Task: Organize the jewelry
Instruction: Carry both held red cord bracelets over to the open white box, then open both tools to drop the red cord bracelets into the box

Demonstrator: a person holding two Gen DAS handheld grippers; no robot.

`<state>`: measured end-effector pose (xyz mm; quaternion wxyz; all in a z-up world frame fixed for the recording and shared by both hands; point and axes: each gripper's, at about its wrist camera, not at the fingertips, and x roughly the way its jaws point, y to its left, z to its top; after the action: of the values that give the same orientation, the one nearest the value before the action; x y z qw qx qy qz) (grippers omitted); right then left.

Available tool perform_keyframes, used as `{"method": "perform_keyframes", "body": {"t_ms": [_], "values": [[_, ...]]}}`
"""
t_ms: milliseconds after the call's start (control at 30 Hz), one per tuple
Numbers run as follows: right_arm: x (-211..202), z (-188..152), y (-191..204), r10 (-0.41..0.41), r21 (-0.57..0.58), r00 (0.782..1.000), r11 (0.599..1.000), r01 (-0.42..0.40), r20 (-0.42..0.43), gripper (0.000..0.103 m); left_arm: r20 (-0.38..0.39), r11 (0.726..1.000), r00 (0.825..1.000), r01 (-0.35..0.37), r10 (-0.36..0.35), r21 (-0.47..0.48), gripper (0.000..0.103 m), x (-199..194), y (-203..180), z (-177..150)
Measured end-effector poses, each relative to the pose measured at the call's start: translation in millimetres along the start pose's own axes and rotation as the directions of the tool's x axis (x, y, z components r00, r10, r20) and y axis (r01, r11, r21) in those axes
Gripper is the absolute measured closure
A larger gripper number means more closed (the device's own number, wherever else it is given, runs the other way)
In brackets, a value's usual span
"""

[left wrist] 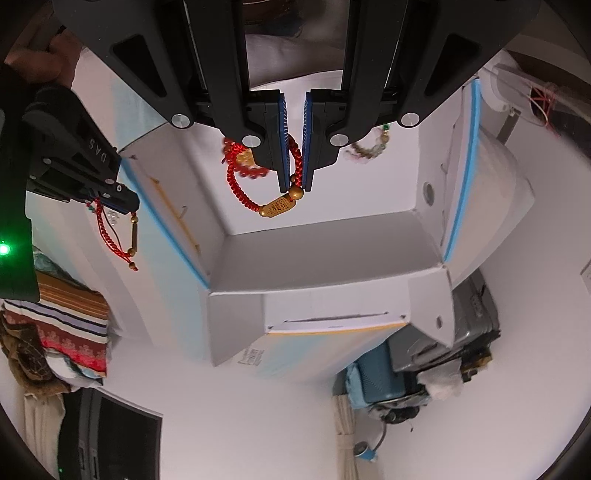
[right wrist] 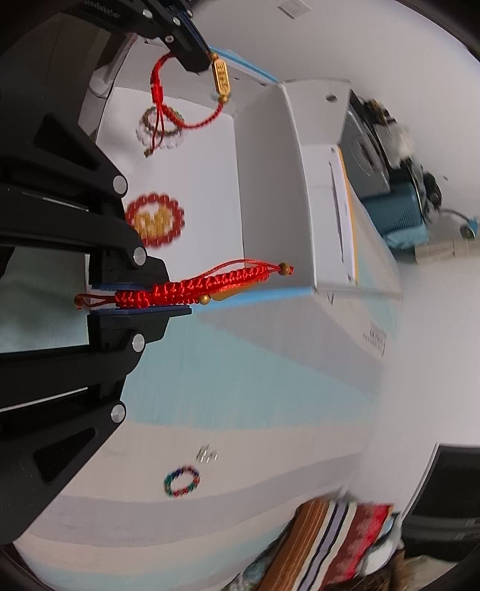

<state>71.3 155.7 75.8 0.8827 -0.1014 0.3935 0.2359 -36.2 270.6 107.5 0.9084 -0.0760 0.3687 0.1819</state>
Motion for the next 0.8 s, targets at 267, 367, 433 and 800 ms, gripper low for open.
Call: {"method": "perform_keyframes", "body": {"t_ms": [267,367,433,800], "values": [[22.6,-1.0,43.8,0.045,-0.065,0.998,0.997,-0.048,-0.050,0.098,-0.041,0.998,0.998,-0.054,0.053,-0.025,0.097,22.1,28.5,-7.1],[36.4,-2.9,52.9,0.067,-0.066,0.993,0.995,-0.074,-0.099,0.098,-0.065,0.997,0.996,-0.066,0.064,-0.033,0.097,34.0,35.5,-12.0],[45.8,-5.1,57.1,0.071,-0.067,0.989,0.995,-0.080,-0.128,0.098,-0.081,0.997,0.994,-0.071,0.068,-0.035,0.097,41.6,40.1,-14.1],[70.1,-18.3,64.8,0.049,-0.071,0.979,0.995,-0.065,-0.199,0.097,-0.143,0.996,0.988,-0.071,0.063,-0.051,0.097,69.6,49.1,-27.0]]}}
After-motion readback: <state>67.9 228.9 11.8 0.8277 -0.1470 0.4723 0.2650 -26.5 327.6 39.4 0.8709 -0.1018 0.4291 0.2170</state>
